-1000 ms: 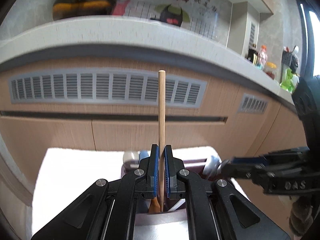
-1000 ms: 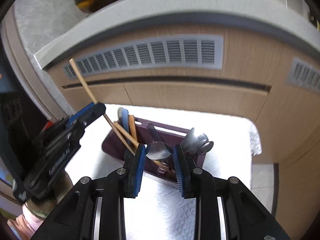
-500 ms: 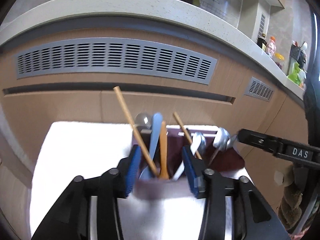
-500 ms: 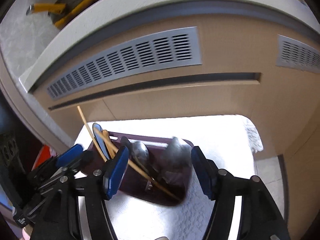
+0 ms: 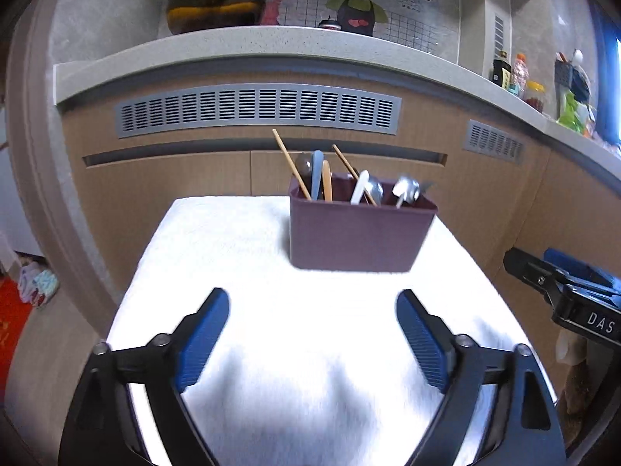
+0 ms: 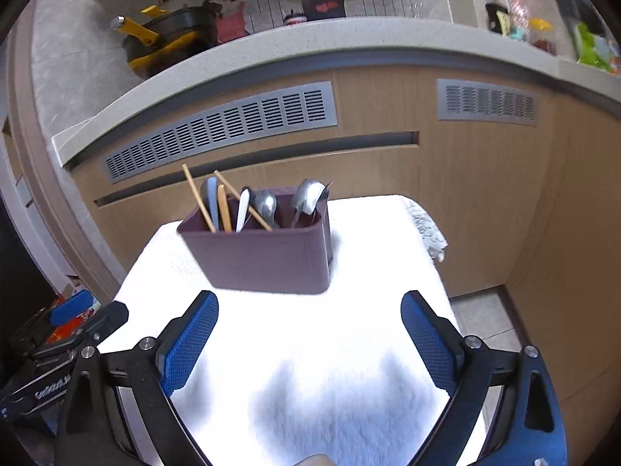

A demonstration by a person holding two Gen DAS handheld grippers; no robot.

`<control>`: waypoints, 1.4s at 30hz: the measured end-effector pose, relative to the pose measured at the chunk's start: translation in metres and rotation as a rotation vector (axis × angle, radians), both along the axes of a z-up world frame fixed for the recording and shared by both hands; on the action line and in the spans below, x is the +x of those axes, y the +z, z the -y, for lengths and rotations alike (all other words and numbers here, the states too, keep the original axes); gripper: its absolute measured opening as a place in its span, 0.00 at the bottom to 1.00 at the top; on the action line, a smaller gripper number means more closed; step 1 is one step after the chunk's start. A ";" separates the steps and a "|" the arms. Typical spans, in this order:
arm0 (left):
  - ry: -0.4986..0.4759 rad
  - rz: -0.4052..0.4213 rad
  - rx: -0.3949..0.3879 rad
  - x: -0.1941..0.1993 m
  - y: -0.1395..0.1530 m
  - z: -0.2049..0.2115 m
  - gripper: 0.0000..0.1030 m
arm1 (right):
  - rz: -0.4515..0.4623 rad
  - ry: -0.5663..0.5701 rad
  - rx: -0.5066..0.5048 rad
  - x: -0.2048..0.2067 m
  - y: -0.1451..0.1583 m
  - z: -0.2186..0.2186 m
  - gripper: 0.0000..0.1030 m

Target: Organize utensils

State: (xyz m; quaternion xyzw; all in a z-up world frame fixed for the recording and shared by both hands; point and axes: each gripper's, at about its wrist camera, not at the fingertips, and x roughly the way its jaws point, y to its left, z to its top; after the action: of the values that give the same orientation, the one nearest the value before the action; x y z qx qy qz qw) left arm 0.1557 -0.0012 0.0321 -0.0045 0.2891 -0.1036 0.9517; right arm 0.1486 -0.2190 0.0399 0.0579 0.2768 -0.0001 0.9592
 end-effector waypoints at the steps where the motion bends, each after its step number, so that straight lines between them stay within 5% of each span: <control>1: 0.010 0.007 0.008 -0.008 -0.001 0.000 0.94 | 0.028 -0.010 -0.036 -0.010 -0.001 -0.004 0.91; 6: 0.058 0.029 -0.005 -0.028 0.001 -0.006 0.97 | 0.122 -0.031 -0.153 -0.045 -0.003 -0.020 0.97; 42: 0.062 0.008 0.030 -0.038 0.002 0.001 1.00 | 0.104 -0.034 -0.147 -0.058 -0.006 -0.016 0.98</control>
State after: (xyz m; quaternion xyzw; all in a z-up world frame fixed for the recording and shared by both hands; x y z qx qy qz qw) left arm 0.1175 -0.0027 0.0346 0.0011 0.2866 -0.0698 0.9555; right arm 0.0904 -0.2034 0.0336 -0.0078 0.2250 -0.0337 0.9737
